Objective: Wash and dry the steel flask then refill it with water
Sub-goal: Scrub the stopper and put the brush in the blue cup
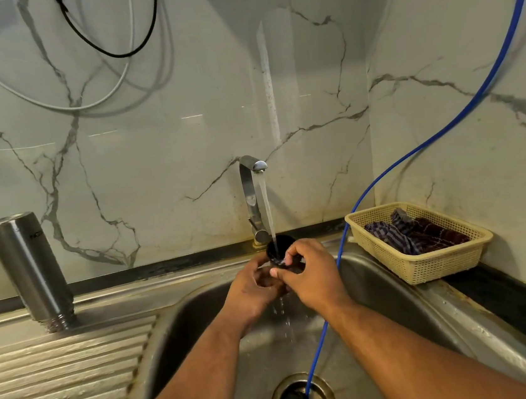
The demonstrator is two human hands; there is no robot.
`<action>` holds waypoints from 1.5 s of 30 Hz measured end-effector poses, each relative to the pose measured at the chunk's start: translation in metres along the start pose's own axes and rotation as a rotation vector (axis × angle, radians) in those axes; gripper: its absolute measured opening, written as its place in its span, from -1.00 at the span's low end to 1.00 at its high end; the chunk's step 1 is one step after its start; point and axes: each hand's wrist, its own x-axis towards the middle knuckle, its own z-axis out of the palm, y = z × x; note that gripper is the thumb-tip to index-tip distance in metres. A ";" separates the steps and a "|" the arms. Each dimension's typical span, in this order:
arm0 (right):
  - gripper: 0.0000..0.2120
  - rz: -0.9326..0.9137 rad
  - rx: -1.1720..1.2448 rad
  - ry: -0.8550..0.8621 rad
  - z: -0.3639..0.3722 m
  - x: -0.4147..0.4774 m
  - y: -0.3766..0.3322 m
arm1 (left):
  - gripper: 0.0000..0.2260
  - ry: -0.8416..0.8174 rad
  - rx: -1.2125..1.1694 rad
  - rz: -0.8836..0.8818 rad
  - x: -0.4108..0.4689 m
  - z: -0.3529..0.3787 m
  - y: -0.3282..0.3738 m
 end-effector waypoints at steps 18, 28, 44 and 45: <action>-0.40 0.814 0.605 -0.260 0.001 -0.001 -0.009 | -0.53 0.189 0.219 0.097 -0.006 0.007 0.018; -0.44 0.619 0.337 -0.311 0.007 -0.005 -0.008 | -0.58 0.252 -0.474 -0.501 -0.011 0.025 0.030; -0.25 0.160 -0.017 -0.051 0.000 -0.001 -0.005 | -0.64 0.228 -0.311 -0.635 -0.008 0.019 0.017; -0.27 0.134 -0.057 -0.082 0.001 -0.001 -0.004 | -0.63 0.243 -0.316 -0.641 -0.008 0.017 0.014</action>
